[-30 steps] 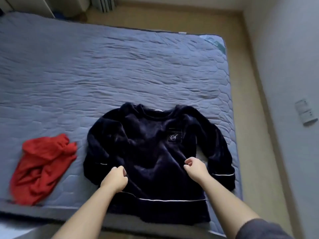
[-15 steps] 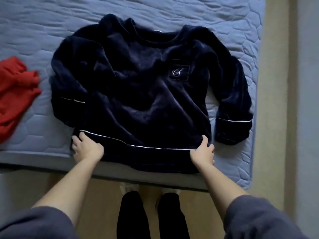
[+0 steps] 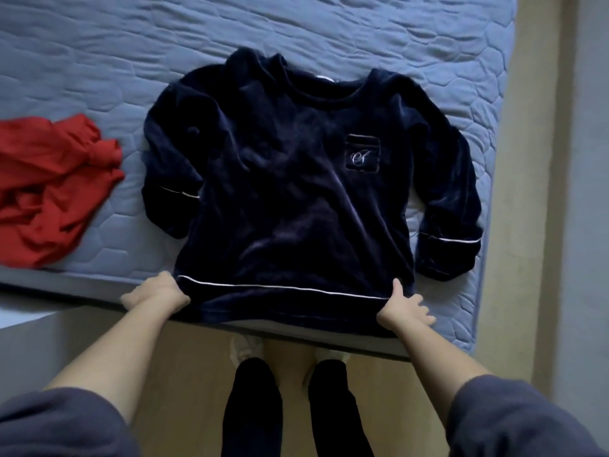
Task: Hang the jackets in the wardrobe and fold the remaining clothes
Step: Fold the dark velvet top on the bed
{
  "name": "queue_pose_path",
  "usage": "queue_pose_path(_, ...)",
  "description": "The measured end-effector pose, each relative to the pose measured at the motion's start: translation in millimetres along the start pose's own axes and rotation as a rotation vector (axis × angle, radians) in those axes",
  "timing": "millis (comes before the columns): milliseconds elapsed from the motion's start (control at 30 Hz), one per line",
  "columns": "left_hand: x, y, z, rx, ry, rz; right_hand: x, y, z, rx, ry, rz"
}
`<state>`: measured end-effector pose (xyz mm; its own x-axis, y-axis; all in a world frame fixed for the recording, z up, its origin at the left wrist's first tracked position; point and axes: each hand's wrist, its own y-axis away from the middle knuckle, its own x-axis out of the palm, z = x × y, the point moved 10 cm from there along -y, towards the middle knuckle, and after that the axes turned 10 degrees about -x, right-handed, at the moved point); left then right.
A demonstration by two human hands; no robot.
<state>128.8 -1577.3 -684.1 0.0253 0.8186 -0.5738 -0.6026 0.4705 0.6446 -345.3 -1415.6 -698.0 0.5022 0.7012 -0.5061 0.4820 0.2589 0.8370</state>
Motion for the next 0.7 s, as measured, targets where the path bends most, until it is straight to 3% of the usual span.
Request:
queue_pose_path(100,-23.5,-10.4,1.5,0.032,0.238,0.085,-19.1,20.8,50.7,-0.096,-0.001,-0.009)
queue_pose_path(233,-65.4,-48.5,-10.7,0.052,0.624,0.109,-40.7,43.5,169.8,-0.430,-0.051,-0.043)
queue_pose_path(367,-104.3,-107.9,-39.2,0.085,0.988,0.083,-60.9,54.6,313.5,-0.737,-0.279,-0.114)
queue_pose_path(433,-112.8,-134.7,-60.1,0.133,1.015,0.088,-67.8,52.5,379.0,-0.824,-0.401,-0.143)
queue_pose_path(500,-119.2,-151.5,-71.4,0.182,0.957,0.075,-64.4,45.2,430.4,-0.826,-0.535,-0.109)
queue_pose_path(600,-141.4,-176.2,-54.9,0.197,1.049,0.045,-54.1,32.3,476.4,-0.703,-0.774,-0.022)
queue_pose_path(700,-211.2,-201.4,-0.7,0.258,1.164,-0.128,-53.9,28.7,500.7,-0.570,-0.864,-0.009)
